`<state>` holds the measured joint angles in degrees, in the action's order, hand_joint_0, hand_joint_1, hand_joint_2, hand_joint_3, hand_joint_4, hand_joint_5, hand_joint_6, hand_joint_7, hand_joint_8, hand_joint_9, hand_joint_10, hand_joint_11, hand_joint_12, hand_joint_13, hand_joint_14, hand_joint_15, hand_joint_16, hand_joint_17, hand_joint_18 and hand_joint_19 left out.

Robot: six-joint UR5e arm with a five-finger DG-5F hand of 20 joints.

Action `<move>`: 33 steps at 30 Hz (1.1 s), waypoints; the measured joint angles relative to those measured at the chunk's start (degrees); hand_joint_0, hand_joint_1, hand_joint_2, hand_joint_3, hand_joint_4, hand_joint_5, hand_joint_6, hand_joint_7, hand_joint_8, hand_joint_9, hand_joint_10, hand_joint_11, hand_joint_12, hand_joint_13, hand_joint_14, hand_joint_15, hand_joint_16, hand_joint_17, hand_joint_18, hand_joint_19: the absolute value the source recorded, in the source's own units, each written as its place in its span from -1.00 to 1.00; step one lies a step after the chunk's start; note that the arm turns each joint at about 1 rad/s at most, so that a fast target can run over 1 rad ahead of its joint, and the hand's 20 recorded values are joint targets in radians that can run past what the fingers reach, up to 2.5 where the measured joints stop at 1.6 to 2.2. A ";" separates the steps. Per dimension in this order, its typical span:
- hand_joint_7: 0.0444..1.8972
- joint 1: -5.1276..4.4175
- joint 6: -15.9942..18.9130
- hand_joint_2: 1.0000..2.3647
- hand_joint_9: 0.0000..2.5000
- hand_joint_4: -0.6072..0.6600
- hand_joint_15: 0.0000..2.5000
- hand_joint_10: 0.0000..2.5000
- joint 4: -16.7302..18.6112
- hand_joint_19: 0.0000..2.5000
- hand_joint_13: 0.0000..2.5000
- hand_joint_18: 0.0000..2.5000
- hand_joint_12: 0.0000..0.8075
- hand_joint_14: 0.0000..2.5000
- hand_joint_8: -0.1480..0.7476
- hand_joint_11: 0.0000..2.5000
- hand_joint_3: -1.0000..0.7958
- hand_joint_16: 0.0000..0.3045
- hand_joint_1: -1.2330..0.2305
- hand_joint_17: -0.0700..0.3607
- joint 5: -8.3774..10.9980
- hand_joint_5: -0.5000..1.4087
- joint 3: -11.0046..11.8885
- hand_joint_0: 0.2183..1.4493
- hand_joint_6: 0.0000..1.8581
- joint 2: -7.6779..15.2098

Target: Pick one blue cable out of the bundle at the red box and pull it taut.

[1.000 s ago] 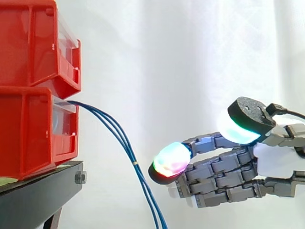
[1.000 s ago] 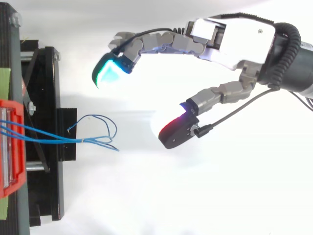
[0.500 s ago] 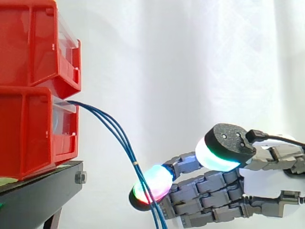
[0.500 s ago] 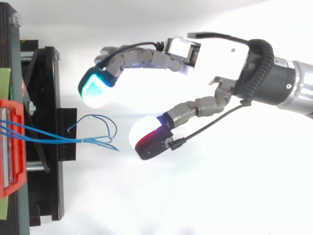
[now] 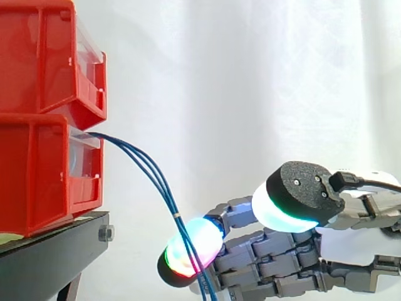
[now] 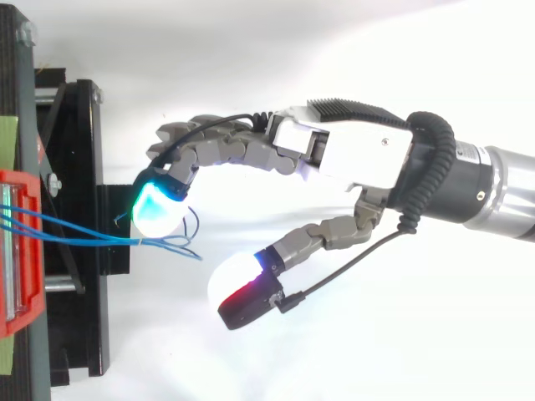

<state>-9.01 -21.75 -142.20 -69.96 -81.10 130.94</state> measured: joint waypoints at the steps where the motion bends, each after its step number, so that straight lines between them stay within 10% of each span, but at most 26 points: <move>1: -0.08 -0.07 -0.17 -1.00 -0.75 0.47 -0.95 -1.00 0.20 -0.94 -0.83 -0.97 -0.01 -1.00 0.00 -1.00 -0.44 -0.57 -0.32 0.00 0.15 -0.61 0.00 -0.53 -0.46 0.06; 33: 0.01 1.70 -2.20 -1.00 -0.69 0.49 -0.96 -1.00 5.29 -0.96 -0.78 -0.89 -0.03 -1.00 0.01 -1.00 -0.44 -0.59 -0.31 -0.03 -1.17 -0.60 3.37 -0.45 -0.46 4.71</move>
<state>-7.31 -23.95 -136.91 -71.12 -77.73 135.65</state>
